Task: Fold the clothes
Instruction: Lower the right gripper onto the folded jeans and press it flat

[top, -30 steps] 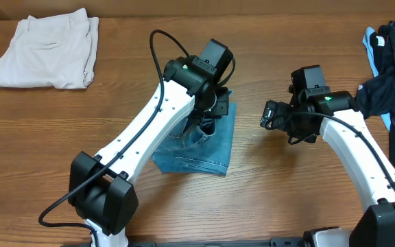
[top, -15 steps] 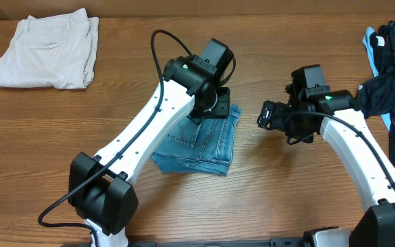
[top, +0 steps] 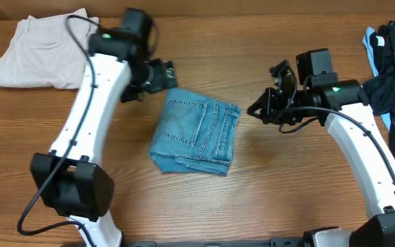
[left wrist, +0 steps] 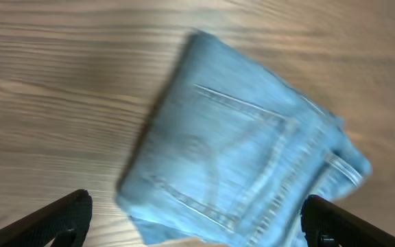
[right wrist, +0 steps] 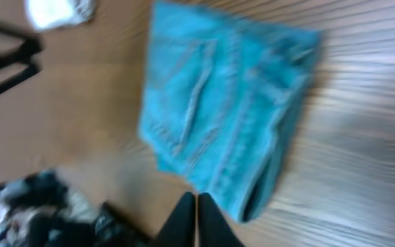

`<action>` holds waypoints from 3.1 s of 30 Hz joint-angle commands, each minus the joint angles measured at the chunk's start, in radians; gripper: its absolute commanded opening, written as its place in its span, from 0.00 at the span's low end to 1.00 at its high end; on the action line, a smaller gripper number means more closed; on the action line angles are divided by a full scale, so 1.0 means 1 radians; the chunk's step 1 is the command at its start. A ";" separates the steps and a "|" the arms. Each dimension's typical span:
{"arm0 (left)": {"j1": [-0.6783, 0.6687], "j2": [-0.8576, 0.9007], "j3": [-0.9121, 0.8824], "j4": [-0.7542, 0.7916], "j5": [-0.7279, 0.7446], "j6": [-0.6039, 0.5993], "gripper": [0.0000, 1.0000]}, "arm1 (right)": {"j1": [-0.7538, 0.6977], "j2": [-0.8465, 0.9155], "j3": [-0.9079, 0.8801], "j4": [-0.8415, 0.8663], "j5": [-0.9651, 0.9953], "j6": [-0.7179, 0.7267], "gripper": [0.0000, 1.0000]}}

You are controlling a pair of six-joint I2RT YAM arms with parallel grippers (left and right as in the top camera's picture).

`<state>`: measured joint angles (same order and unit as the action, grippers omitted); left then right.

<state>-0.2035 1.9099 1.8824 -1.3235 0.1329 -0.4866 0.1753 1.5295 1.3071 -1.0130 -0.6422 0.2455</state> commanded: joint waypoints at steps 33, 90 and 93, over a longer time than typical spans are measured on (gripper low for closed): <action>0.060 -0.010 -0.013 -0.055 -0.014 0.047 1.00 | 0.192 0.130 -0.294 0.534 -0.249 0.325 0.04; 0.060 -0.010 -0.013 -0.038 -0.010 0.068 1.00 | 0.335 0.366 -0.357 0.697 -0.163 0.452 0.12; 0.060 -0.010 -0.013 -0.038 -0.010 0.068 1.00 | 0.331 0.413 -0.359 0.678 -0.105 0.466 0.04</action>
<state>-0.1425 1.9099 1.8721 -1.3621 0.1299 -0.4370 0.5076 1.9007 0.9665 -0.3214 -0.8368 0.6682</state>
